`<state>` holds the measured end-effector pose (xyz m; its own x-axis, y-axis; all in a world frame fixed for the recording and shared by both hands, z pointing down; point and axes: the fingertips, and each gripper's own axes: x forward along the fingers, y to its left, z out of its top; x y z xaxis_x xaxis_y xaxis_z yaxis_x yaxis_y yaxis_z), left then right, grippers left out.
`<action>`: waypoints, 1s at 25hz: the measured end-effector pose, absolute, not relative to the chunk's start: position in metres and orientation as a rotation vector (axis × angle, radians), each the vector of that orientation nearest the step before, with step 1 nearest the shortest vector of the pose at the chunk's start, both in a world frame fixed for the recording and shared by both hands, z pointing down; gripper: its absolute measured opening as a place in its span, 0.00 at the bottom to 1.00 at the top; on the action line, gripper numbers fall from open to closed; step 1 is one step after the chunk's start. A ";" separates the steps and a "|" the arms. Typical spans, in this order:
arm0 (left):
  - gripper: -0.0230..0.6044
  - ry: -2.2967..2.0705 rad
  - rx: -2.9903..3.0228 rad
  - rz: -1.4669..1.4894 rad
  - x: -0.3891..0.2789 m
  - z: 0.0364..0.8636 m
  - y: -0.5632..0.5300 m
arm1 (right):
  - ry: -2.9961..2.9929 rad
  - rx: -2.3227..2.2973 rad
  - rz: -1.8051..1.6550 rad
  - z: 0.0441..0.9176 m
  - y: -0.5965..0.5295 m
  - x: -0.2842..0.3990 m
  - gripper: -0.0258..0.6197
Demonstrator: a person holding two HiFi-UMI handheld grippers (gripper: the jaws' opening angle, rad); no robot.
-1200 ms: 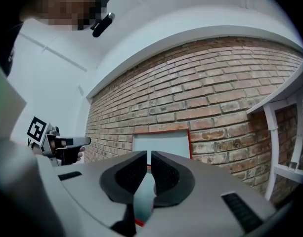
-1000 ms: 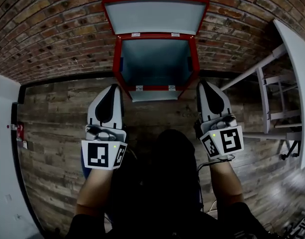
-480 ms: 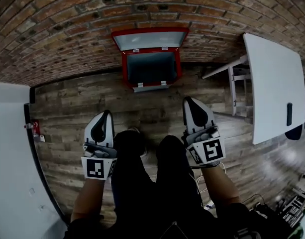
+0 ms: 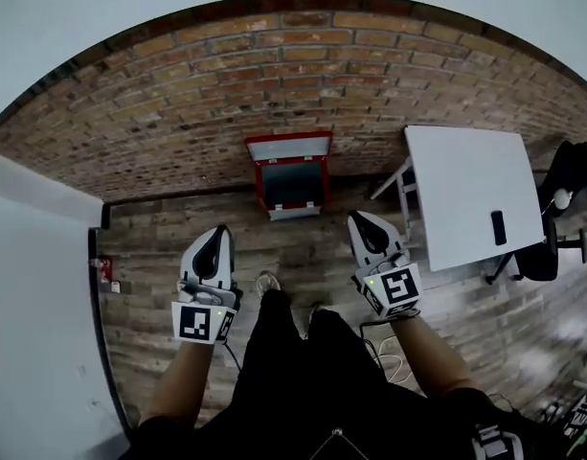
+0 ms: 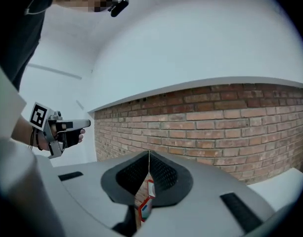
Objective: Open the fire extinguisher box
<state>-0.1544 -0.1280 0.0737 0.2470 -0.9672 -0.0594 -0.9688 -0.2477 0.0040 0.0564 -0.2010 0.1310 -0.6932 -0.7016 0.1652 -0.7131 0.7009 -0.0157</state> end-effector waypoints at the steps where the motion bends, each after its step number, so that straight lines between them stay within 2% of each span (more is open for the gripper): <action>1: 0.11 1.903 -2.447 0.088 -0.148 0.061 -0.117 | -2.774 1.161 0.126 0.117 -0.193 0.063 0.07; 10: 0.11 1.910 -2.399 0.077 -0.097 0.020 -0.021 | -2.838 1.128 0.164 0.078 -0.126 0.101 0.07; 19: 0.11 1.877 -2.423 0.084 -0.110 0.022 0.013 | -2.835 1.222 0.212 0.071 -0.079 0.098 0.07; 25: 0.11 1.906 -2.418 0.073 -0.148 0.021 0.010 | -2.856 1.224 0.195 0.056 -0.069 0.064 0.07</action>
